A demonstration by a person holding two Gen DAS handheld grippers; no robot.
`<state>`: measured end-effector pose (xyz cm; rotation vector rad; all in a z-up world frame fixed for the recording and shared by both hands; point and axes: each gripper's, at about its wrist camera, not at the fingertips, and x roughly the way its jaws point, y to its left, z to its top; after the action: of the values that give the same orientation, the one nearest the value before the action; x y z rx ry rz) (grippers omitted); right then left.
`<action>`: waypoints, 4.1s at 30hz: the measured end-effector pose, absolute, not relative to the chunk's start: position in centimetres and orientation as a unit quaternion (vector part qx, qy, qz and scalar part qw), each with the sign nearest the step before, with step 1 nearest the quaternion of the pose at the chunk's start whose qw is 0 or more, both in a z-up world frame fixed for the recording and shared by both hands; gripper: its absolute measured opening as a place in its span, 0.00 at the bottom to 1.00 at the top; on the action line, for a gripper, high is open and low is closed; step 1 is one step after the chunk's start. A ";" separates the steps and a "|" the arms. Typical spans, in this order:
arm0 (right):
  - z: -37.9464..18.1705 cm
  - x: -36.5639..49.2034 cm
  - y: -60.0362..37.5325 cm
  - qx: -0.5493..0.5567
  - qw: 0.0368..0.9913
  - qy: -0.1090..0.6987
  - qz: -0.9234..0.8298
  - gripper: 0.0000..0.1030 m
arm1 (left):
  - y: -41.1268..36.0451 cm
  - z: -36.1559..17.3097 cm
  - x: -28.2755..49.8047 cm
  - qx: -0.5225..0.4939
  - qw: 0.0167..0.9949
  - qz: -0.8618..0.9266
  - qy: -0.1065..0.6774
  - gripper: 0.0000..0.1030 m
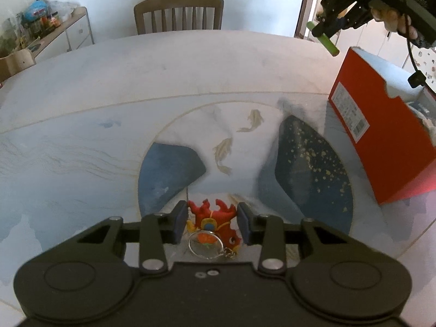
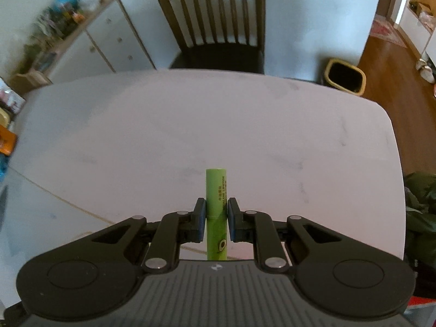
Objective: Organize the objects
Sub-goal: 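Carry the green battery and fish keychain with both grippers into the shoebox, then open the right gripper to drop the battery while the left releases the fish keychain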
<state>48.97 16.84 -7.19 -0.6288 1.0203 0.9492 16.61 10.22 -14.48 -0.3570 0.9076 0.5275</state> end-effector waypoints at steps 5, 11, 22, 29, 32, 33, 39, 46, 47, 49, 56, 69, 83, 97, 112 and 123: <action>-4.8 45.7 15.3 -0.266 0.716 0.454 0.458 0.15 | 10.1 -13.7 15.8 -0.165 0.859 0.243 0.419 0.36; -2.5 41.0 11.9 -0.259 0.713 0.445 0.477 0.15 | 10.0 -13.0 14.5 -0.168 0.867 0.232 0.409 0.36; -1.1 36.3 4.7 -0.231 0.730 0.451 0.458 0.15 | 9.4 -10.0 13.7 -0.150 0.880 0.183 0.411 0.36; -0.3 34.6 0.3 -0.208 0.750 0.449 0.439 0.15 | 8.9 -7.4 14.3 -0.142 0.894 0.155 0.395 0.36; 0.1 34.6 -1.1 -0.201 0.760 0.444 0.430 0.15 | 8.7 -6.4 14.8 -0.146 0.900 0.136 0.388 0.36; 0.2 34.7 -1.6 -0.198 0.762 0.444 0.429 0.15 | 8.6 -6.1 15.0 -0.147 0.901 0.131 0.387 0.36; 0.7 36.2 -4.1 -0.183 0.775 0.442 0.414 0.15 | 7.6 -4.1 16.9 -0.145 0.907 0.115 0.378 0.36; 1.0 39.4 -7.2 -0.169 0.778 0.447 0.408 0.15 | 5.0 -1.9 21.1 -0.123 0.915 0.102 0.370 0.36; 0.9 40.0 -7.7 -0.169 0.778 0.448 0.407 0.15 | 4.4 -1.6 21.8 -0.118 0.916 0.099 0.369 0.36; 0.6 41.2 -8.6 -0.165 0.777 0.453 0.405 0.15 | 3.4 -1.3 23.0 -0.111 0.918 0.094 0.369 0.36; -0.6 44.6 -10.6 -0.167 0.772 0.463 0.403 0.15 | 0.2 -1.1 28.1 -0.110 0.916 0.079 0.378 0.36; -3.9 49.0 -10.9 -0.188 0.756 0.484 0.398 0.15 | -5.3 -4.2 35.4 -0.088 0.901 0.058 0.421 0.36; -7.7 51.7 -9.3 -0.216 0.740 0.504 0.390 0.15 | -7.1 -8.0 39.3 -0.077 0.878 0.059 0.469 0.36; -9.0 51.9 -8.5 -0.246 0.720 0.508 0.404 0.16 | -7.0 -8.9 40.2 -0.079 0.875 0.059 0.474 0.36; -6.3 50.5 -10.0 -0.230 0.731 0.487 0.418 0.25 | -7.3 -8.3 39.3 -0.086 0.881 0.056 0.463 0.41; -2.5 46.9 -12.0 -0.195 0.756 0.451 0.432 0.27 | -6.9 -5.4 36.2 -0.083 0.901 0.044 0.423 0.56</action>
<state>46.88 -12.02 -2.46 -0.4254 0.9838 0.9417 36.18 -6.93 -5.44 -0.1712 0.8748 0.0910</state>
